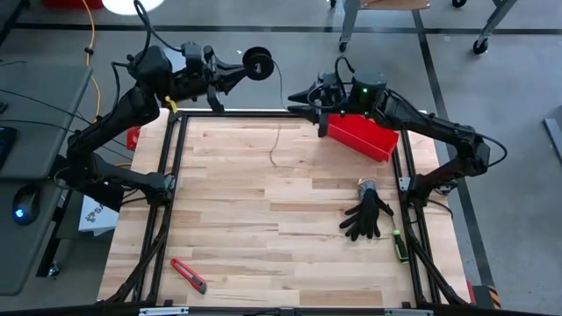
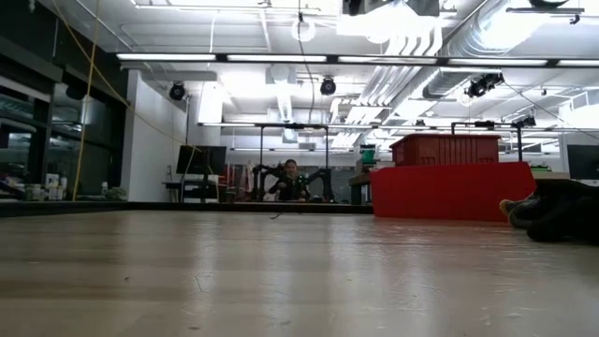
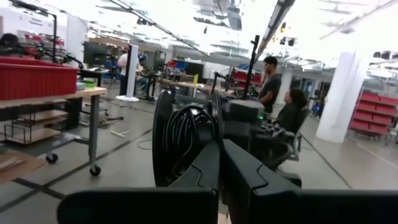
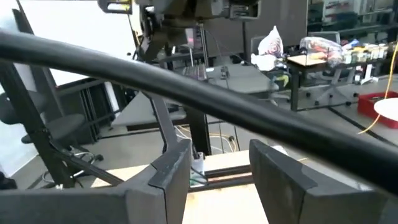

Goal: Coil cords
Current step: Coil the black wire on the spool

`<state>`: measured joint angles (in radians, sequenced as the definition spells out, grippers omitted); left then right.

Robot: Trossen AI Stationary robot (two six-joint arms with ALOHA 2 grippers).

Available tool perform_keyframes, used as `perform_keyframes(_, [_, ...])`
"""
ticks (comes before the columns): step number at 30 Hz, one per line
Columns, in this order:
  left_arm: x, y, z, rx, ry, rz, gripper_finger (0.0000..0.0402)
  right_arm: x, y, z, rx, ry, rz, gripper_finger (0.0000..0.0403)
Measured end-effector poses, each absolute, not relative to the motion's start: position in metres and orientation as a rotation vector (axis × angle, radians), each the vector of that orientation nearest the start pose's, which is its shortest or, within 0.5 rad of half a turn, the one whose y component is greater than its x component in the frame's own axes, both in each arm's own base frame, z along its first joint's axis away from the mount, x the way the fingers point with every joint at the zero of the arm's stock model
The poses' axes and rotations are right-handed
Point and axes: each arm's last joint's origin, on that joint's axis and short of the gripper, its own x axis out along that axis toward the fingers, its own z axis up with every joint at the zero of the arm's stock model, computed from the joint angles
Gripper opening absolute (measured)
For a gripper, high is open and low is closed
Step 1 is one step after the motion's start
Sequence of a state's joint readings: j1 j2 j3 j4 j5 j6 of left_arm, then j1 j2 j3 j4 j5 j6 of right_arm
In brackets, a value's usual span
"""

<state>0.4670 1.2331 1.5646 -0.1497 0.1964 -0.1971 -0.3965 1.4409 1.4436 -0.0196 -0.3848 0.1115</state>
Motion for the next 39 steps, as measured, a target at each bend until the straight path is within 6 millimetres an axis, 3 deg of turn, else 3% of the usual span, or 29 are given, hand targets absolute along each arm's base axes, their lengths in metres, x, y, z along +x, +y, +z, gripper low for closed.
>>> perform_keyframes(15, [0.216,0.104,0.512,-0.174,-0.267,0.239,0.0001,0.34,-0.124,0.402,0.041,-0.008,-0.142,0.0156])
perform_keyframes(28, [0.216,0.104,0.515,-0.165,-0.299,0.236,0.0001,0.34,-0.121,0.405,0.018,-0.031,-0.149,0.0153])
perform_keyframes(39, [0.215,0.104,0.516,-0.161,-0.306,0.236,0.0001,0.34,-0.122,0.408,0.011,-0.061,-0.188,0.007])
